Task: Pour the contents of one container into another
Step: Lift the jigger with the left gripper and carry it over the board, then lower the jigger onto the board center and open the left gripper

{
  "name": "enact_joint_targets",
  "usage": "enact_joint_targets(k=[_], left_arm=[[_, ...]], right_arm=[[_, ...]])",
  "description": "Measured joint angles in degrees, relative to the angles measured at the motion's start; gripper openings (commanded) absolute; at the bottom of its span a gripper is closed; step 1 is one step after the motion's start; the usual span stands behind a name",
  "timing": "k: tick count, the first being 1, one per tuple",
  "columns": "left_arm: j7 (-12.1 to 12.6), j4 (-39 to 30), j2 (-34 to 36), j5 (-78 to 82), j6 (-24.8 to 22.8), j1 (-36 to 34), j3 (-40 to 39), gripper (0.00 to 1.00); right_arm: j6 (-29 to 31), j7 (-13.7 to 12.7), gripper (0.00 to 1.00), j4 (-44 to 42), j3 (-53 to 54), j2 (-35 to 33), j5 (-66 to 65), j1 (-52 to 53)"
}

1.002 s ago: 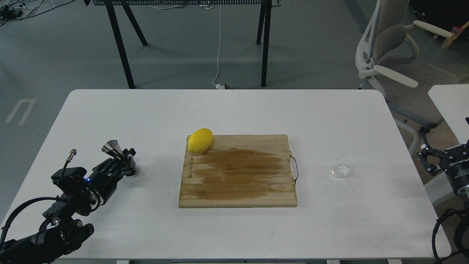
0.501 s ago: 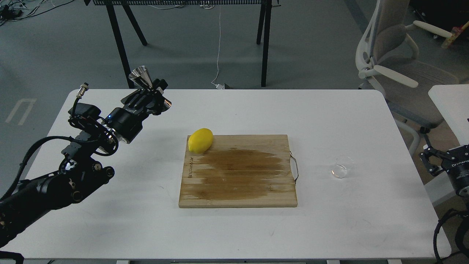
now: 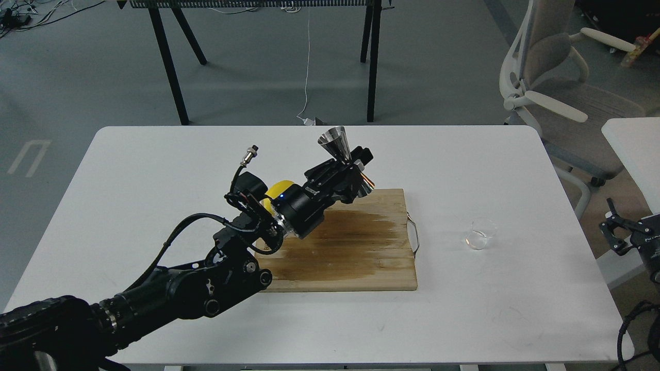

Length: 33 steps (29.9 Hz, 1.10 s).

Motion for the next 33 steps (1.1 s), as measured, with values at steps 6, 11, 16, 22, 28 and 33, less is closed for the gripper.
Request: enact_joint_targets(k=[6, 11, 16, 22, 28, 33], left_arm=[[0.0, 5.35, -2.61, 1.41, 0.0, 0.2, 3.43, 0.05], [0.0, 11.36, -2.69, 3.73, 0.0, 0.98, 5.11, 0.05], [0.0, 15.85, -2.69, 5.44, 0.0, 1.47, 5.95, 0.07], [0.0, 16.45, -2.7, 5.52, 0.0, 1.7, 6.2, 0.22], [0.0, 16.47, -2.7, 5.52, 0.0, 2.3, 6.37, 0.37], [0.0, 16.47, -2.7, 5.54, 0.0, 2.89, 6.47, 0.37]], right_arm=[[0.0, 0.0, 0.99, -0.06, -0.07, -0.01, 0.0, -0.6], [0.0, 0.0, 0.99, 0.07, -0.02, 0.27, 0.0, -0.6], [0.0, 0.0, 0.99, 0.12, 0.0, 0.31, 0.0, -0.6], [0.0, 0.0, 0.99, 0.01, 0.01, 0.32, 0.0, -0.6], [0.0, 0.0, 0.99, -0.05, 0.01, 0.32, 0.0, -0.6], [0.0, 0.0, 0.99, -0.1, 0.01, 0.32, 0.0, -0.6]])
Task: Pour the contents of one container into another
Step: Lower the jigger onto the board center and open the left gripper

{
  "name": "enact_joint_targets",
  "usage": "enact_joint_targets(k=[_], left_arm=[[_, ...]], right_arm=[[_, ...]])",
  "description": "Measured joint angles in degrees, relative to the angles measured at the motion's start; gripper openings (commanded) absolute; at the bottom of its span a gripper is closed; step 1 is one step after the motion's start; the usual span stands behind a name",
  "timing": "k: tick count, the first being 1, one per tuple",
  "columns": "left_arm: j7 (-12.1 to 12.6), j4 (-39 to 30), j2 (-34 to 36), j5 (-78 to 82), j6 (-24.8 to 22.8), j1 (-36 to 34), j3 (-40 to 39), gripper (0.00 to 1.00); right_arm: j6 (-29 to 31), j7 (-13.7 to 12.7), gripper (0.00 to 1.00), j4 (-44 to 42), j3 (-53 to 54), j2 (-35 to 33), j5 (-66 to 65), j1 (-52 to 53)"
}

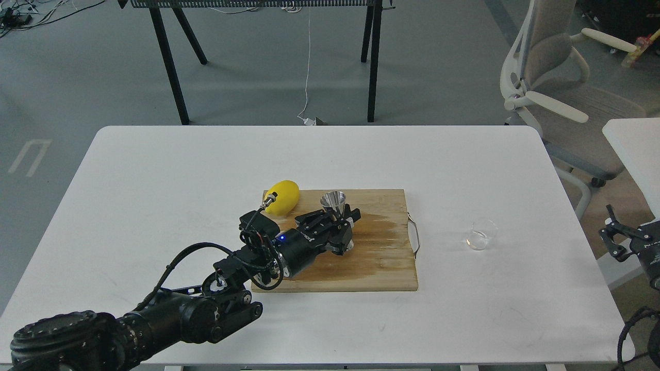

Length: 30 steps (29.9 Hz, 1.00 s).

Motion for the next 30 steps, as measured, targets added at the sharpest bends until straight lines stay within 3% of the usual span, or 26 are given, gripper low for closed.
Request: enact_joint_targets(k=[8, 18, 27, 30], left_arm=[[0.0, 0.01, 0.0, 0.07, 0.0, 0.38, 0.08, 0.38], [0.0, 0.43, 0.0, 0.07, 0.0, 0.66, 0.13, 0.48], [0.0, 0.62, 0.0, 0.21, 0.0, 1.57, 1.0, 0.77], [0.0, 0.62, 0.0, 0.27, 0.0, 1.69, 1.09, 0.82]], right_arm=[[0.0, 0.0, 0.99, -0.55, -0.01, 0.08, 0.0, 0.0], [0.0, 0.0, 0.99, -0.52, -0.05, 0.09, 0.0, 0.0], [0.0, 0.0, 0.99, -0.51, -0.11, 0.09, 0.0, -0.08], [0.0, 0.0, 0.99, -0.55, -0.15, 0.09, 0.0, -0.08]])
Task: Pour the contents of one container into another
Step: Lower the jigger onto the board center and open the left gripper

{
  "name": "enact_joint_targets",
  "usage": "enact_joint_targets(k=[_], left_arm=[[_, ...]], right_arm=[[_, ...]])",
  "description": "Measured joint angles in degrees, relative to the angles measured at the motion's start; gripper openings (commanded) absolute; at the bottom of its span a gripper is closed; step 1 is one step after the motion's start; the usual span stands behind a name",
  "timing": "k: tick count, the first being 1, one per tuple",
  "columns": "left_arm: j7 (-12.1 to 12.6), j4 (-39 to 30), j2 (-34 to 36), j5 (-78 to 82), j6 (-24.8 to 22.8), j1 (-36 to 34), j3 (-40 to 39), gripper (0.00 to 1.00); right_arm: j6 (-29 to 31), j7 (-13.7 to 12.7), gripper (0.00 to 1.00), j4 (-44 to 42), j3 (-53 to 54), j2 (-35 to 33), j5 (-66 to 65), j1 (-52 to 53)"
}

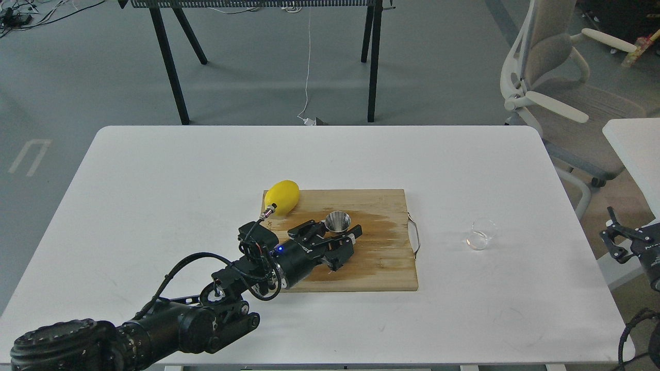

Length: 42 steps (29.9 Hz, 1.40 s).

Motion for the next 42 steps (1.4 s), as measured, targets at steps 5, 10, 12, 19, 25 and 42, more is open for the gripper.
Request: enact_joint_targets(k=[5, 10, 12, 19, 25, 42], left_arm=[[0.0, 0.0, 0.0, 0.01, 0.0, 0.11, 0.03, 0.9], [0.0, 0.0, 0.0, 0.01, 0.0, 0.4, 0.04, 0.92], [0.0, 0.0, 0.0, 0.01, 0.0, 0.76, 0.02, 0.92], [0.0, 0.0, 0.0, 0.01, 0.0, 2.13, 0.01, 0.92], [0.0, 0.0, 0.0, 0.01, 0.0, 2.23, -0.04, 0.92], [0.0, -0.2, 0.0, 0.0, 0.0, 3.4, -0.25, 0.98]], right_arm=[[0.0, 0.0, 0.99, -0.02, 0.0, 0.0, 0.0, 0.0], [0.0, 0.0, 0.99, -0.02, 0.0, 0.0, 0.0, 0.0], [0.0, 0.0, 0.99, -0.03, 0.0, 0.0, 0.0, 0.0], [0.0, 0.0, 0.99, -0.04, 0.0, 0.01, 0.0, -0.08], [0.0, 0.0, 0.99, -0.04, -0.03, 0.08, 0.0, -0.09], [0.0, 0.0, 0.99, -0.02, -0.1, 0.1, 0.0, -0.09]])
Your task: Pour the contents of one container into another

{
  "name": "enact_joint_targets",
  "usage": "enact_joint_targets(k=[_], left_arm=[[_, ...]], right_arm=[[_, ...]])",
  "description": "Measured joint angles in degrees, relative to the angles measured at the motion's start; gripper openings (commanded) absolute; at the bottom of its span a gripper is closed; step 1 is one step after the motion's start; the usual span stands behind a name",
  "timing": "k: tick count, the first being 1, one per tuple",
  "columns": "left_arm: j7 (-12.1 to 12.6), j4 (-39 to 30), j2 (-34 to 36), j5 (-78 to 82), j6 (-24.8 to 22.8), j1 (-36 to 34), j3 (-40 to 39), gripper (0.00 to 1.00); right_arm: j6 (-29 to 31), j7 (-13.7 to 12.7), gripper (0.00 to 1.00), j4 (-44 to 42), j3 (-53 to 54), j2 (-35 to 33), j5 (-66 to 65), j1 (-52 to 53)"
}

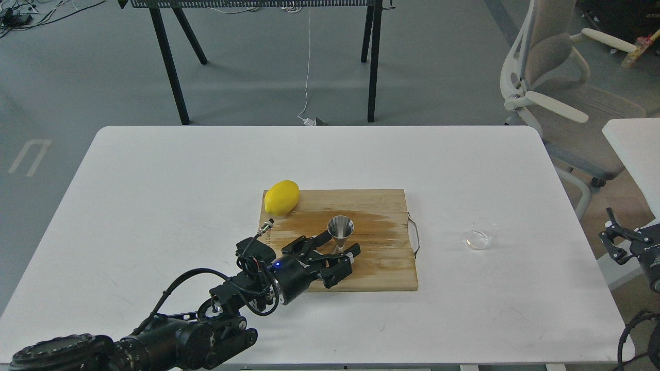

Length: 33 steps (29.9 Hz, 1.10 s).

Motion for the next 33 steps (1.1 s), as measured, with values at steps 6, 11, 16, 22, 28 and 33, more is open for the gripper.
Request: enact_joint_targets(k=[6, 11, 16, 22, 28, 33], left_arm=[[0.0, -0.4, 0.0, 0.0, 0.0, 0.32, 0.0, 1.0], [0.0, -0.42, 0.0, 0.0, 0.0, 0.61, 0.03, 1.0], [0.0, -0.43, 0.0, 0.0, 0.0, 0.85, 0.02, 1.0], [0.0, -0.77, 0.0, 0.0, 0.0, 1.4, -0.33, 1.0], [0.0, -2.06, 1.28, 0.0, 0.0, 2.22, -0.55, 1.0], [0.0, -2.35, 2.44, 0.0, 0.0, 2.39, -0.8, 1.0]], right_arm=[[0.0, 0.0, 0.99, 0.0, 0.01, -0.01, 0.0, -0.02], [0.0, 0.0, 0.99, -0.04, 0.07, -0.01, 0.0, -0.28], [0.0, 0.0, 0.99, -0.06, 0.08, -0.01, 0.0, -0.4], [0.0, 0.0, 0.99, -0.02, 0.07, 0.04, 0.0, -0.41], [0.0, 0.0, 0.99, 0.03, -0.01, 0.06, 0.0, -0.36], [0.0, 0.0, 0.99, 0.01, 0.04, 0.01, 0.0, -0.35]])
